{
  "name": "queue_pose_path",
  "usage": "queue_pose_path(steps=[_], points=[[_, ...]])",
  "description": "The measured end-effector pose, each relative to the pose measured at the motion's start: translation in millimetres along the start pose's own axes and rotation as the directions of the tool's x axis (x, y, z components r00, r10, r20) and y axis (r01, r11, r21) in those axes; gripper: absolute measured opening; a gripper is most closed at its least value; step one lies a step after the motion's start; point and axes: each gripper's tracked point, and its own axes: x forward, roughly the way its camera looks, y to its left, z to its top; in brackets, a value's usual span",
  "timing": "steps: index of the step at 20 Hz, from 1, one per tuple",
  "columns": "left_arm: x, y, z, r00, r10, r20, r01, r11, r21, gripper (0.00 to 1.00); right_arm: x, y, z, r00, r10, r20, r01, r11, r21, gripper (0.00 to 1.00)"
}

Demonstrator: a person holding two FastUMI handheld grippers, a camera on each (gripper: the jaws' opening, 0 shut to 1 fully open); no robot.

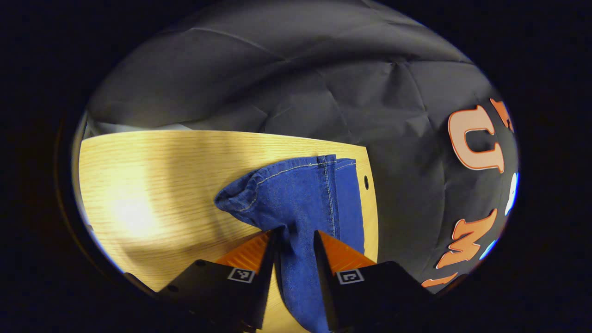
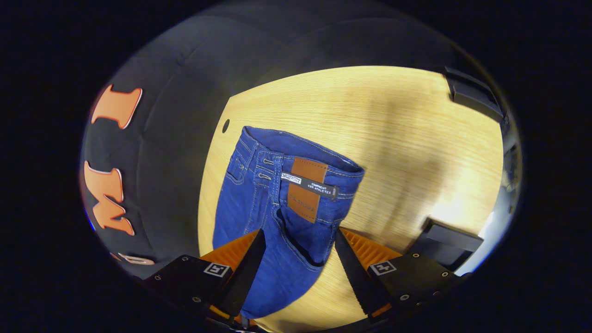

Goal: Grasp the waist and the cuffs of the jeans and fold them to make the two legs overlap; first hold the waist and fold one-third of the jeans toward the cuffs, then hold the cuffs and fold the remaining one-third in the same direction to finish folding.

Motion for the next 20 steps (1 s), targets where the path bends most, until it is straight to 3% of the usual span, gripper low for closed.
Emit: queue_pose_path(steps=[2, 3, 4, 6, 8, 9, 12, 17, 20], points=[[2.9, 6.5, -2.2, 1.000, 0.023, -0.003, -0.023, 0.999, -0.028, 0.33, 3.5, -5.8, -1.0, 1.000, -0.009, -0.016, 0.010, 0.998, 0.057, 0.85], [5.7, 6.5, -1.8, 1.000, 0.024, 0.005, -0.024, 0.999, -0.037, 0.19, 5.1, -14.8, -2.3, 0.999, -0.042, -0.035, 0.045, 0.995, 0.091, 0.65], [3.8, 6.0, -4.6, 1.000, 0.018, -0.005, -0.018, 1.000, -0.015, 0.05, 7.7, -20.0, -0.4, 0.998, -0.064, -0.027, 0.067, 0.987, 0.146, 0.51], [-3.9, 8.9, 4.2, 0.998, 0.065, 0.011, -0.065, 0.997, 0.032, 0.04, 7.9, -15.3, -1.1, 0.998, -0.061, -0.021, 0.064, 0.985, 0.158, 0.23], [6.2, 1.3, -3.3, 0.998, 0.067, 0.002, -0.066, 0.995, 0.072, 0.01, 6.5, -16.3, -0.3, 0.997, -0.079, -0.002, 0.079, 0.990, 0.119, 0.21], [6.5, -2.7, -2.3, 0.998, 0.067, 0.004, -0.067, 0.994, 0.088, 0.01, 5.9, -11.3, 2.6, 0.997, -0.080, 0.005, 0.079, 0.989, 0.123, 0.08], [4.6, -7.0, -2.7, 0.996, 0.088, -0.011, -0.087, 0.990, 0.113, 0.00, -1.4, -4.6, 3.8, 0.997, -0.074, 0.008, 0.072, 0.989, 0.126, 0.08], [-9.4, -39.5, 3.8, 0.999, 0.037, -0.022, -0.034, 0.989, 0.144, 0.01, -13.3, 7.6, 11.4, 0.996, -0.090, 0.023, 0.087, 0.988, 0.129, 0.08], [-13.6, -58.1, 8.1, 0.998, 0.046, -0.045, -0.038, 0.985, 0.167, 0.01, -15.9, 24.7, 16.5, 0.995, -0.089, 0.036, 0.085, 0.990, 0.117, 0.07]])
